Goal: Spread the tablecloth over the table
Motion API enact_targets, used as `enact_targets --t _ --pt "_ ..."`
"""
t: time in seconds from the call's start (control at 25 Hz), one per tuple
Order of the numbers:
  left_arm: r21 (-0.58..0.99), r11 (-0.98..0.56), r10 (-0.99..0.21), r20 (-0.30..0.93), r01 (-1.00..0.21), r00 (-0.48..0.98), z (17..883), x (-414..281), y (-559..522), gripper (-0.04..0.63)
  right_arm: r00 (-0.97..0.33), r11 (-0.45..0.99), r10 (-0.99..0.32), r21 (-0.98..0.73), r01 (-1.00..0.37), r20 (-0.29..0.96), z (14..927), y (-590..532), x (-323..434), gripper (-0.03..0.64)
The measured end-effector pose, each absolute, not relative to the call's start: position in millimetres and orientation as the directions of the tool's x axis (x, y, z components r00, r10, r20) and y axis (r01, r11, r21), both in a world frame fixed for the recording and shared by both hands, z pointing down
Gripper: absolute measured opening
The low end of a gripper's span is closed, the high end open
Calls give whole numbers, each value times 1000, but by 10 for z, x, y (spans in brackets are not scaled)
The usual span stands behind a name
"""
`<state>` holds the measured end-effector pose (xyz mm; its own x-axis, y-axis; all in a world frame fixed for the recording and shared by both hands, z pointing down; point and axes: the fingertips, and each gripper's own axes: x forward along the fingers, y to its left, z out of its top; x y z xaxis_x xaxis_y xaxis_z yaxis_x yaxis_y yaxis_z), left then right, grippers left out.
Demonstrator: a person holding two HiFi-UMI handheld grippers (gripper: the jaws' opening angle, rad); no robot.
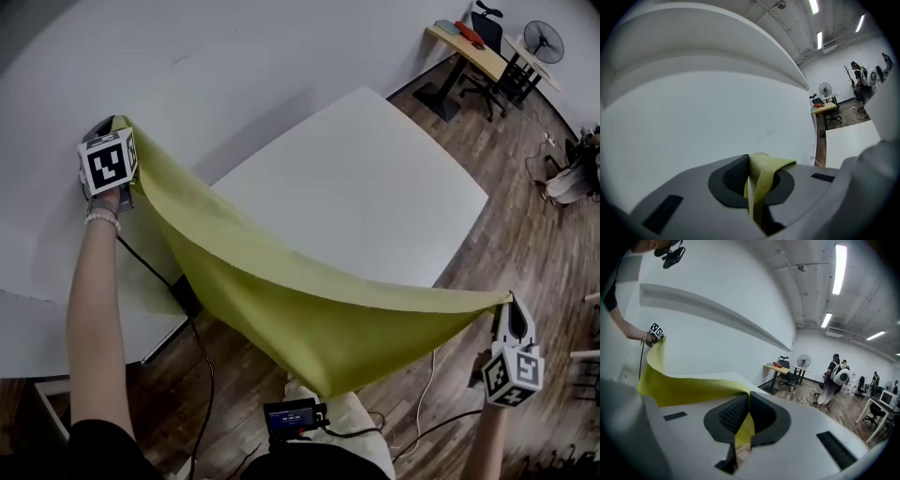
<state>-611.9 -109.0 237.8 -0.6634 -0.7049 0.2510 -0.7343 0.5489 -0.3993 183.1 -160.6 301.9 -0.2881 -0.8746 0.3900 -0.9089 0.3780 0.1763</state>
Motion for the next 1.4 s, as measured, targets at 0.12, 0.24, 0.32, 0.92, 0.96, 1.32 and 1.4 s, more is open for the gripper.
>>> enact_targets --t 0.12,0.24,0.32,0.92,0.96,1.32,1.4 --pt "-434 524 -716 240 -732 -655 2244 -6039 -1327 12 -260 344 -888 173 -923 379 3012 -1710 2002 34" --pt "-444 520 -728 217 -730 -650 2076 -5965 -1585 12 -236 315 -899 172 -933 368 3019 -1848 2161 34" --pt "-440 521 -731 212 -732 -648 2021 -5917 -1750 12 -222 300 -902 169 -939 369 3064 -1946 2265 34" --pt "-505 462 -708 284 -729 -646 2355 -5264 -3081 12 -148 242 -853 128 -962 501 3965 -2817 2960 34" --pt "-515 446 -713 290 -732 -638 2384 -5202 -3227 12 -138 232 -847 123 -965 512 4048 -2878 3002 34" --pt "-553 381 -731 311 -741 -608 2564 -4848 -4267 12 -95 180 -827 102 -978 554 4496 -3344 3294 34" --pt "-551 388 -734 300 -739 -609 2527 -4828 -4431 12 -90 170 -830 96 -981 551 4532 -3456 3356 34"
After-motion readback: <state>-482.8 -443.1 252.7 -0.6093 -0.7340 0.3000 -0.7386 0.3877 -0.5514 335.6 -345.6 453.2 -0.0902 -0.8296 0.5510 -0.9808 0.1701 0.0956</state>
